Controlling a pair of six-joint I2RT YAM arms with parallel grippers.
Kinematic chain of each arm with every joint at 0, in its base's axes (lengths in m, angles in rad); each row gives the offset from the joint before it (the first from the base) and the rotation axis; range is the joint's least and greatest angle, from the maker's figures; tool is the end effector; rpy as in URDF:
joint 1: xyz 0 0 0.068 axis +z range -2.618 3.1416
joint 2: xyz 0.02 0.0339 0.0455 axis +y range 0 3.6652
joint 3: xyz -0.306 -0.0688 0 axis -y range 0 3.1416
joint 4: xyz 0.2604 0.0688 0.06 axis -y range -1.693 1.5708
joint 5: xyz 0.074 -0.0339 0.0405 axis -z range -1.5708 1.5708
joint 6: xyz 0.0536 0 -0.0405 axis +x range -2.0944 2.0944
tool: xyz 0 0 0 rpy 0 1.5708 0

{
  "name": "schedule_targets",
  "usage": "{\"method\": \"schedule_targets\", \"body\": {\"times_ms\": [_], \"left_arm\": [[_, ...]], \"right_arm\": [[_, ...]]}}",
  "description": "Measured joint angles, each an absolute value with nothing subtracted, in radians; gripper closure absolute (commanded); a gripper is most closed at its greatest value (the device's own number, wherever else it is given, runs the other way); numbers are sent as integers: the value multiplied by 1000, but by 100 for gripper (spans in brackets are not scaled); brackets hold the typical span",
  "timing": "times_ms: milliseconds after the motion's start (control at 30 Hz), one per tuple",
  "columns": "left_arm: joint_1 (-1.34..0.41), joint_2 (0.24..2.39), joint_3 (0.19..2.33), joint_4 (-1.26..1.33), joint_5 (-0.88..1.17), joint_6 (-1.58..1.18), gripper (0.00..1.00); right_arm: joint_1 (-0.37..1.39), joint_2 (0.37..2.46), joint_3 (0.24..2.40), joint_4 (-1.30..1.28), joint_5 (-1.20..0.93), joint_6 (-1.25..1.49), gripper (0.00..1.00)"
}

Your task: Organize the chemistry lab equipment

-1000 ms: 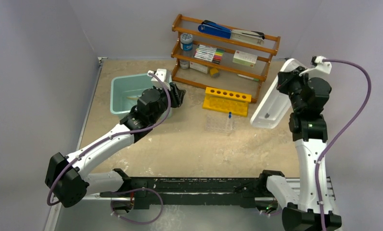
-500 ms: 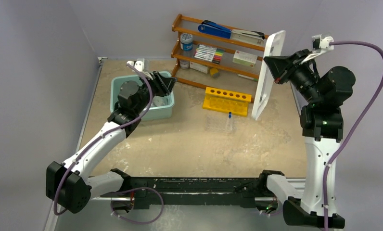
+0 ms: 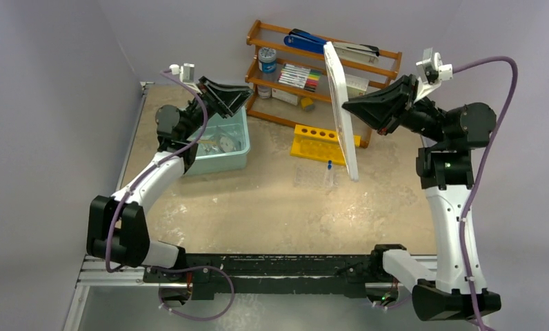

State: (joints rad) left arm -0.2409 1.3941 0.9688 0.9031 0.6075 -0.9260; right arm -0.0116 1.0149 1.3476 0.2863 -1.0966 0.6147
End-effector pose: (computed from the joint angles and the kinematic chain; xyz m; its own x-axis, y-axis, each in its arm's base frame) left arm 0.3160 -0.1091 0.4162 -0.2816 -0.6066 -0.7435 0.7705 0.3189 -0.5520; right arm 0.1658 0.0458 0.5723 0.0592 0.2627 -0.9631 -0.9222 0.3838 0.0480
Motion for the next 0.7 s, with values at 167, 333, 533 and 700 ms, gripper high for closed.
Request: {"method": "schedule_targets", "body": {"times_ms": [167,333,533,700], "left_arm": [[-240,1459,1030,1034,703,-998,59],[-236,1577,1105,1271,831,-1135,58],[-218,1687,1147,1485,966,-1309,47],[-214,1626,1099,1508,1029,-1313,41]], "right_arm": [[152,1058,1351,443,-1125,673,100],[311,1146,1352,628,-1144,770,100],[414,1225,1367,747,-1149,854,100],[439,1217,1375,789,-1155,873,100]]}}
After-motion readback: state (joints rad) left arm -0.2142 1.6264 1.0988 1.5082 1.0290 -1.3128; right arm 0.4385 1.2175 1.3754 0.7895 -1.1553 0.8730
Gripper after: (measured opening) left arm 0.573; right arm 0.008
